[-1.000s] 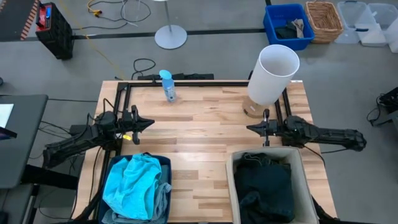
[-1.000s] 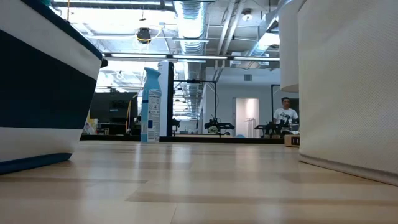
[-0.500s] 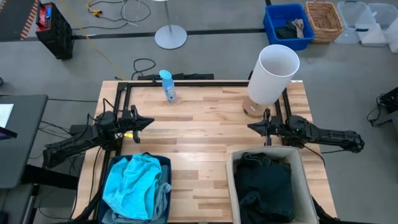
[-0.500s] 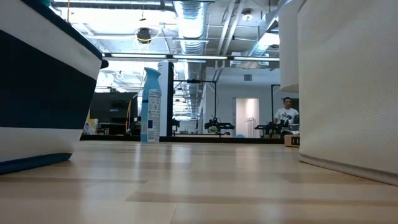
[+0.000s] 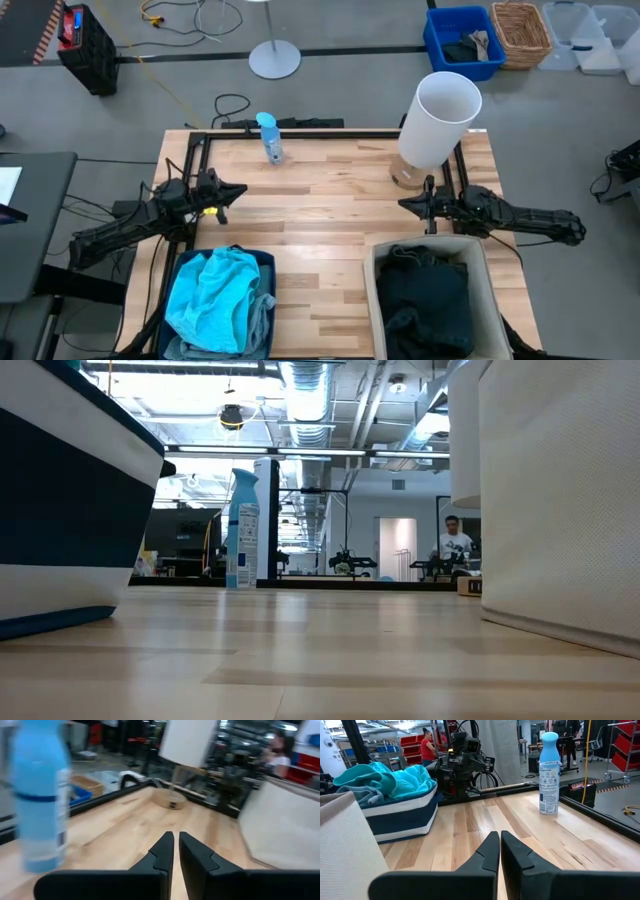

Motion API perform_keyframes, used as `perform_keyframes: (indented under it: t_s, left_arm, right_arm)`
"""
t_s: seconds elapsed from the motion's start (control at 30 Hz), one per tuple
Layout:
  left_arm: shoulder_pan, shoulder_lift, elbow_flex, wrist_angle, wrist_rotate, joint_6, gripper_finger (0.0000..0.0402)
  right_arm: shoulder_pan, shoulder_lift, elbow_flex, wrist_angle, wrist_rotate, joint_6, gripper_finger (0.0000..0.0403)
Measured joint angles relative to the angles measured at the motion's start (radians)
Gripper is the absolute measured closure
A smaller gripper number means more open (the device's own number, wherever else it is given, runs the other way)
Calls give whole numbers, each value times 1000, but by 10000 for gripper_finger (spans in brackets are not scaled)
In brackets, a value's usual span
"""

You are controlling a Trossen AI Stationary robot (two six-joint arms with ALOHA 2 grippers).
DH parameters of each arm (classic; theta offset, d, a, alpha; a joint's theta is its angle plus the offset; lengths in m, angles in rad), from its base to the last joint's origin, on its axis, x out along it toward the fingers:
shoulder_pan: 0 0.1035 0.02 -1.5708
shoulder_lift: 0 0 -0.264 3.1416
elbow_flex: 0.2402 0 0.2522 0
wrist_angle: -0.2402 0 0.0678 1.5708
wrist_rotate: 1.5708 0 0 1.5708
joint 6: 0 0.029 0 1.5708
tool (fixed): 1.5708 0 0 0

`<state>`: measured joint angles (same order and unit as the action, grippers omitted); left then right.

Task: Sort clothes
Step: Return to Home Position

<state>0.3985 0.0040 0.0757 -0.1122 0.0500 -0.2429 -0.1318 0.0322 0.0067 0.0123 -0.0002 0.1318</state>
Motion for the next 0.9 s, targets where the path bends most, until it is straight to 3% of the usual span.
perform_keyframes:
  t_s: [0.17, 0.3, 0.9]
  left_arm:
    - [0, 4, 1, -47, -70, -8, 374]
    - [0, 9, 1, -45, -75, 81, 376]
    - [0, 9, -1, -46, -81, 63, 376]
  right_arm:
    - [0, 0, 0, -1, 0, 0, 371]
    - [0, 0, 0, -1, 0, 0, 372]
    - [0, 0, 0, -1, 0, 0, 371]
